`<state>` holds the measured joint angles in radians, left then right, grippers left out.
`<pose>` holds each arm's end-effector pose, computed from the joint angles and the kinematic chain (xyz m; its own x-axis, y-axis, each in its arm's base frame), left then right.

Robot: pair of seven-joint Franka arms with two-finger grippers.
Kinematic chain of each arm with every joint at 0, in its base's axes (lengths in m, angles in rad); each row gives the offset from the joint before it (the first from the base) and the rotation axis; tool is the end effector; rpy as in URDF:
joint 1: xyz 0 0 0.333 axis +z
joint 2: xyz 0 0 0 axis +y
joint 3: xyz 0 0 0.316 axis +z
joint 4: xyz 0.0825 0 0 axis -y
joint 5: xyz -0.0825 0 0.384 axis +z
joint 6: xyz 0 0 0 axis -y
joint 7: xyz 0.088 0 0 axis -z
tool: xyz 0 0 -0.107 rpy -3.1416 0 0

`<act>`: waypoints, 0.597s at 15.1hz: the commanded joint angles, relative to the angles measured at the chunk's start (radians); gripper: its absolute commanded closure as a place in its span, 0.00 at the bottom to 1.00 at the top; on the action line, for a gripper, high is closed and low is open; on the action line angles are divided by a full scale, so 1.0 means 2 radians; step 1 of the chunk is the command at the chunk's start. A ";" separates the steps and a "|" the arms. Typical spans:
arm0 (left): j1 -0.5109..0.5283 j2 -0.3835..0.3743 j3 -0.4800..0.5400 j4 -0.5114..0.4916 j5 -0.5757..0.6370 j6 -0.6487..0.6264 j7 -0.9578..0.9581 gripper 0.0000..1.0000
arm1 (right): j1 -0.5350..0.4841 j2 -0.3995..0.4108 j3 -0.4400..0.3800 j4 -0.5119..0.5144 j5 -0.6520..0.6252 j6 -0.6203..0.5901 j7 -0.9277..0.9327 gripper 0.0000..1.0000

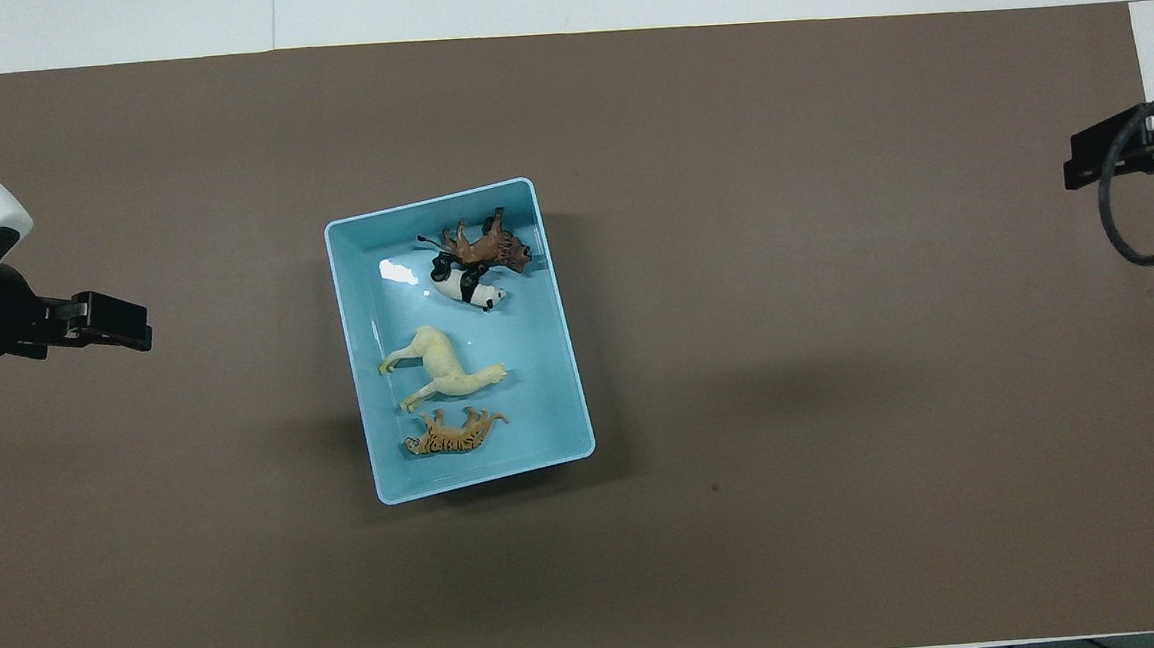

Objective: Put all toys into storage box

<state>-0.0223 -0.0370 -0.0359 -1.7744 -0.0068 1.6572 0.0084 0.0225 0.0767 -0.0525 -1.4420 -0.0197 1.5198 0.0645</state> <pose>0.5413 -0.0325 0.5558 0.9946 -0.0656 -0.0801 -0.0654 -0.9978 0.0061 0.5735 -0.0181 0.6373 0.9955 -0.0952 0.0027 -0.0952 -0.9952 0.0236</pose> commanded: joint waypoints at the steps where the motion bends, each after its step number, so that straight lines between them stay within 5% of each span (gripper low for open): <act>1: -0.005 -0.004 0.005 -0.004 -0.004 0.007 0.002 0.00 | -0.015 -0.060 0.007 -0.080 0.006 -0.013 -0.014 0.00; 9: 0.002 -0.011 0.006 -0.005 -0.004 0.001 0.002 0.00 | -0.034 -0.073 0.006 -0.099 0.003 -0.002 -0.048 0.00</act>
<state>-0.0203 -0.0393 -0.0292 -1.7735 -0.0068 1.6579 0.0084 -0.0245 -0.0499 -0.0522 -1.6131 -0.0198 1.4886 -0.0068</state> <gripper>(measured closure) 0.000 0.000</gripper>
